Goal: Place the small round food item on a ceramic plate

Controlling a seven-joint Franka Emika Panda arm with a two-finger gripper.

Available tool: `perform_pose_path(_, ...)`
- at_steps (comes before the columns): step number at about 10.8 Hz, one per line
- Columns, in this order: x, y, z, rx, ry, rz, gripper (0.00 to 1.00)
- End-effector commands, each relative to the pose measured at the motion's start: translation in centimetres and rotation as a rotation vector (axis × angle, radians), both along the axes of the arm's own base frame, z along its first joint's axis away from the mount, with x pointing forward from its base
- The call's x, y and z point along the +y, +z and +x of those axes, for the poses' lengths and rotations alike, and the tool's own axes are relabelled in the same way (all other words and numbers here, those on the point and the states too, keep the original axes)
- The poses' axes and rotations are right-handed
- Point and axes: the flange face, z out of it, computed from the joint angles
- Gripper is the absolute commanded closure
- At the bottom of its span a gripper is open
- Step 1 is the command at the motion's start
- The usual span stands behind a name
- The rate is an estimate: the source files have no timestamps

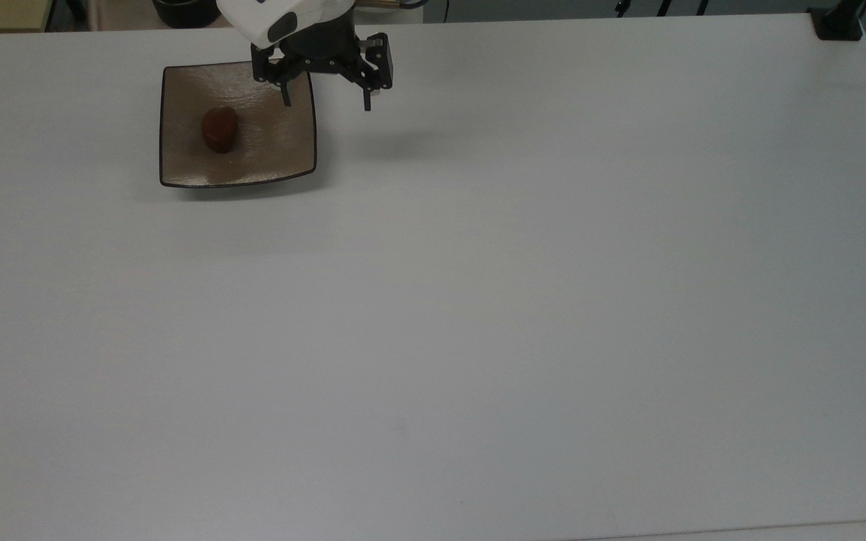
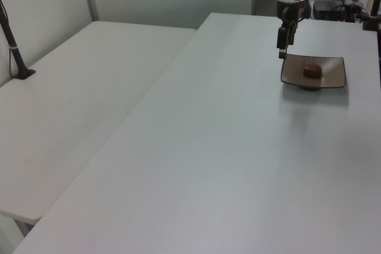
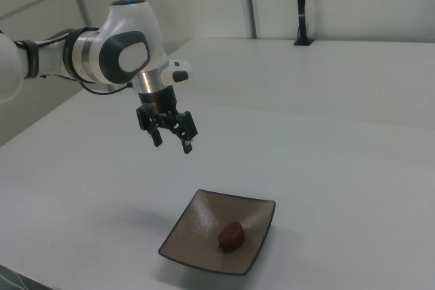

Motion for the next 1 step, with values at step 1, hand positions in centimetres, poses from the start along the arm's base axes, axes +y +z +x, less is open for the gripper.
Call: perform_pose_path(1, 0.59, 0.68, -0.48, 0.01, 0.02, 0.01, 0.0)
